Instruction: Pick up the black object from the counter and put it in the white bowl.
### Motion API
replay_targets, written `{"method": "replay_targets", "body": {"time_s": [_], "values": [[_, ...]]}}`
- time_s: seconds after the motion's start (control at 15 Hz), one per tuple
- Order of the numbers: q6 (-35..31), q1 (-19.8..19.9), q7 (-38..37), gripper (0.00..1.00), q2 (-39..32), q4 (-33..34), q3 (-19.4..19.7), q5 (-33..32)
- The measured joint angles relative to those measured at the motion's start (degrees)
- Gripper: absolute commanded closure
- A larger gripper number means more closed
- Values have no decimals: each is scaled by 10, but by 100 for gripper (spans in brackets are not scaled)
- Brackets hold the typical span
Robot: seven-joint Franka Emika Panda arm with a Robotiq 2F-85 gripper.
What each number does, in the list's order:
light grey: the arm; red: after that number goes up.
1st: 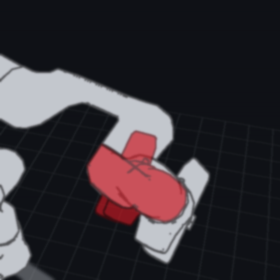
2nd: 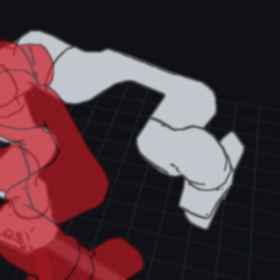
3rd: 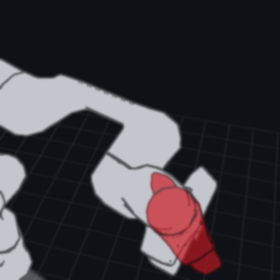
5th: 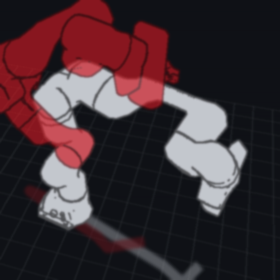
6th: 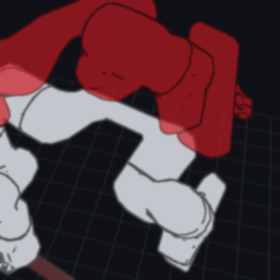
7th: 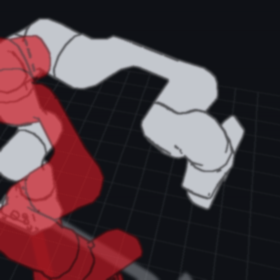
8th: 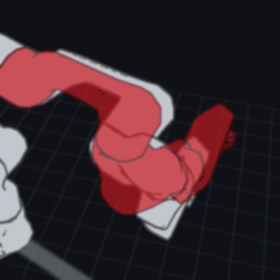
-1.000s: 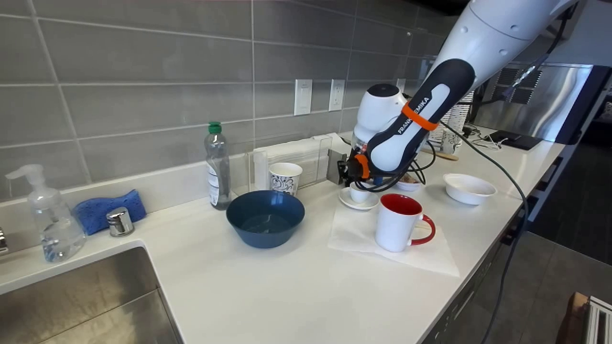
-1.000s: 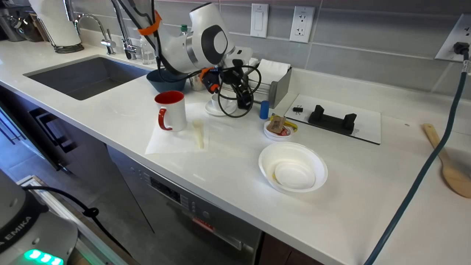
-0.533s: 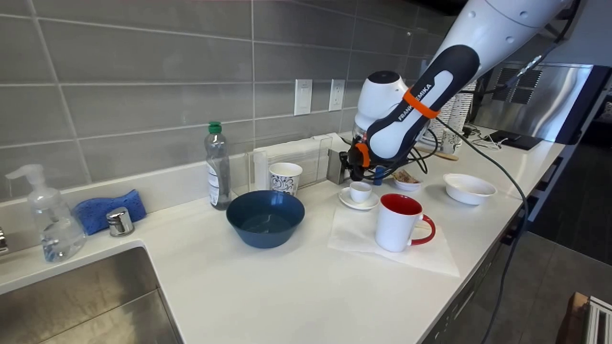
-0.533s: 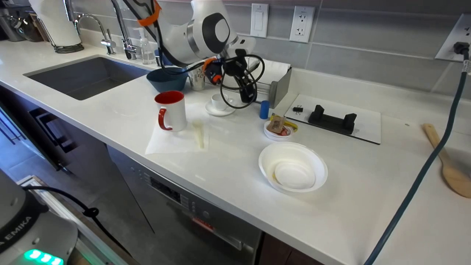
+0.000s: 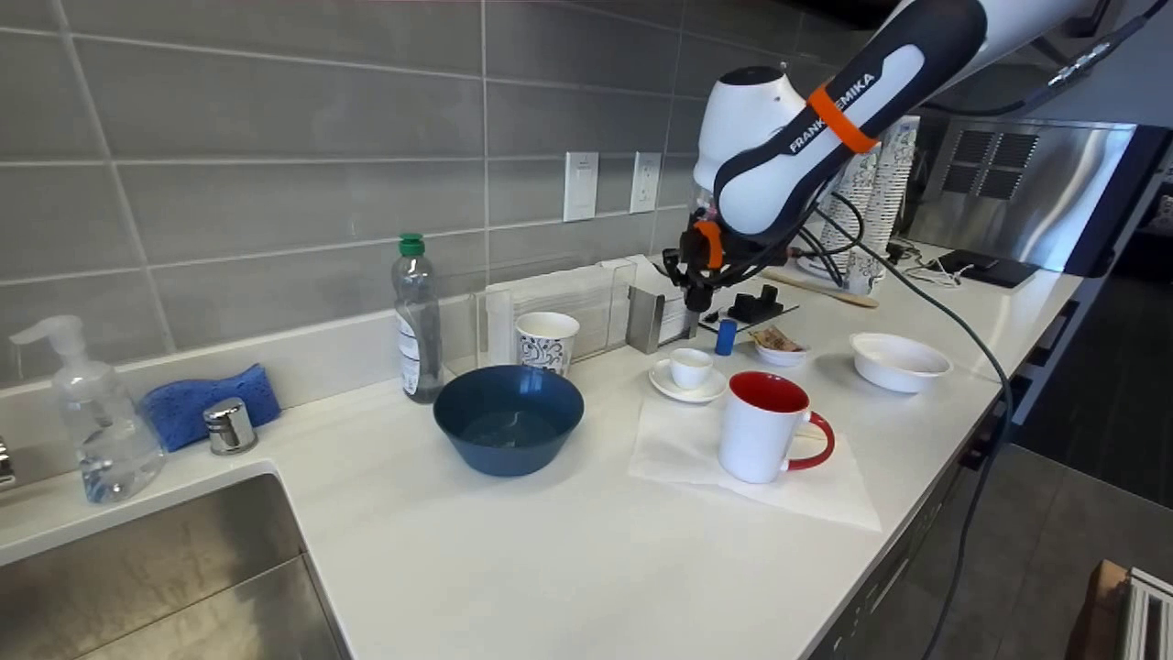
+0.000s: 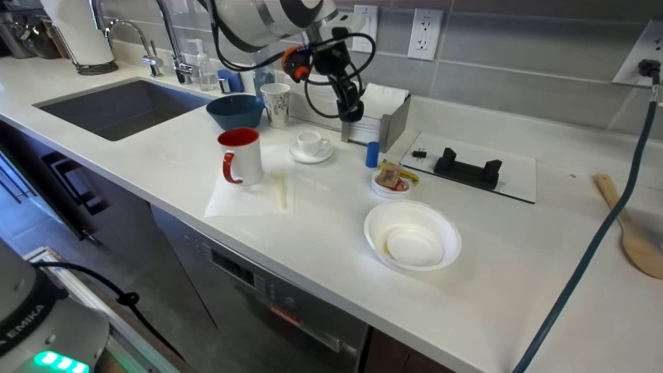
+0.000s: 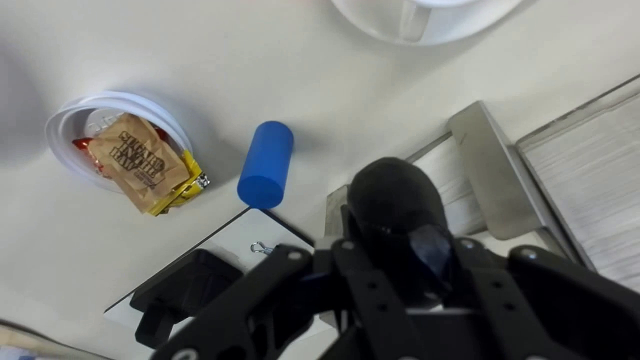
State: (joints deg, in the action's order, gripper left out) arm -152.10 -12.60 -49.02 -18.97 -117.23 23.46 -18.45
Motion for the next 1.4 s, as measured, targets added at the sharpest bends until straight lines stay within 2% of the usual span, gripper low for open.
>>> {"method": "replay_targets", "body": {"time_s": [0.53, 1.0, 1.4], "values": [[42, 77, -9, 92, 70, -27, -10, -20], [103, 161, -48, 92, 161, -109, -12, -66], [92, 240, -111, 92, 189, -179, -18, -125]]}}
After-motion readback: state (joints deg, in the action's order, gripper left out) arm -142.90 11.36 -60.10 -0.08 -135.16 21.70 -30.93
